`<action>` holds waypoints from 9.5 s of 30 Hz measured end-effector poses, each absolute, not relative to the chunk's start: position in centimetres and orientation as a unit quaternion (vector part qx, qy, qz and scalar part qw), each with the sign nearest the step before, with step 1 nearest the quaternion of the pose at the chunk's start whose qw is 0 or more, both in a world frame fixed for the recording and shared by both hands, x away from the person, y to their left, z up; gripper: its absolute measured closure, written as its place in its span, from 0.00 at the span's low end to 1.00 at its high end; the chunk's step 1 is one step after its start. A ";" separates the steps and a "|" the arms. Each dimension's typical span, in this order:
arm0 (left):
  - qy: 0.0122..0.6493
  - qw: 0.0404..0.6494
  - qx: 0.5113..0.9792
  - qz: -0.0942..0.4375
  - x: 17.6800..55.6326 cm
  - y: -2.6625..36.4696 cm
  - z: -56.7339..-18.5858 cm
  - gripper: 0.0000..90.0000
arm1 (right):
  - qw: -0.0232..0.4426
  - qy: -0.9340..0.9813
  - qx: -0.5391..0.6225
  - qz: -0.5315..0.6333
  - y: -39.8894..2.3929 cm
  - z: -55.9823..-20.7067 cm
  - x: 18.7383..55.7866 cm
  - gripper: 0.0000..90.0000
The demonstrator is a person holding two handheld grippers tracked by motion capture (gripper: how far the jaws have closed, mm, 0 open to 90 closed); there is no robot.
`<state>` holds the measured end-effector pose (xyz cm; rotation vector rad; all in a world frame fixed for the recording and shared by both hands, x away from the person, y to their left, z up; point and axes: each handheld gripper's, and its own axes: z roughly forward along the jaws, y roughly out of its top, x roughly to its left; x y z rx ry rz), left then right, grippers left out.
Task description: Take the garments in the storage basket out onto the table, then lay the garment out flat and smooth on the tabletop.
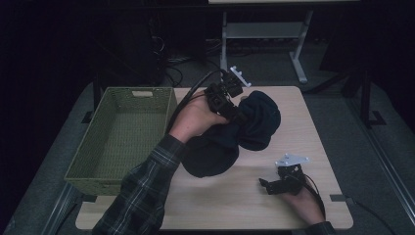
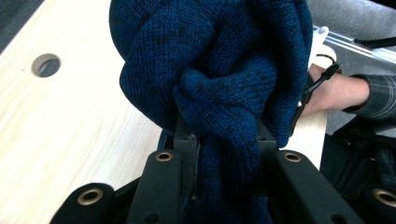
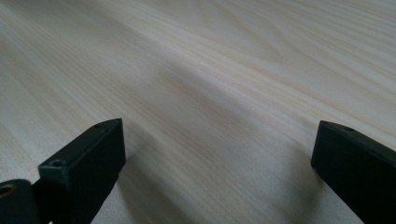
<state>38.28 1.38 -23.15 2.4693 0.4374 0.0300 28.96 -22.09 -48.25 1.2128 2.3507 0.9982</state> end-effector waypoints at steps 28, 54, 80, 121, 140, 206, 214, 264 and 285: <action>0.198 0.317 0.926 -0.045 40.2 -0.7 -32.5 0.80 | 0.156 0.821 0.424 0.349 -22.1 -48.3 29.0 0.03; 0.250 0.295 0.922 -0.027 44.6 1.0 -38.6 0.76 | 0.155 0.821 0.425 0.347 -22.1 -48.2 29.0 0.03; 0.285 0.268 0.920 0.034 46.5 3.4 -41.0 0.36 | 0.157 0.821 0.423 0.349 -22.1 -48.3 29.0 0.03; 0.307 0.251 0.917 0.041 34.3 9.6 -40.5 1.00 | 0.158 0.820 0.427 0.347 -22.0 -48.3 28.9 0.03; 0.306 0.208 0.929 0.024 31.5 9.1 -44.1 1.00 | 0.157 0.820 0.427 0.348 -22.0 -48.3 29.0 0.03; 0.313 0.222 0.923 0.021 31.5 9.4 -44.4 1.00 | 0.059 0.832 0.433 0.342 -19.8 -46.1 48.3 0.59; 0.308 0.216 0.926 0.033 31.3 9.0 -44.3 1.00 | 0.050 0.833 0.434 0.339 -19.8 -45.9 48.2 0.84; 0.284 0.252 0.925 -0.004 32.6 7.8 -43.2 0.99 | 0.124 0.836 0.403 0.350 -23.9 -39.8 39.3 1.00; 0.313 0.277 0.907 0.044 42.2 4.5 -40.4 1.00 | 0.078 0.858 0.358 0.359 -19.5 -43.5 32.5 1.00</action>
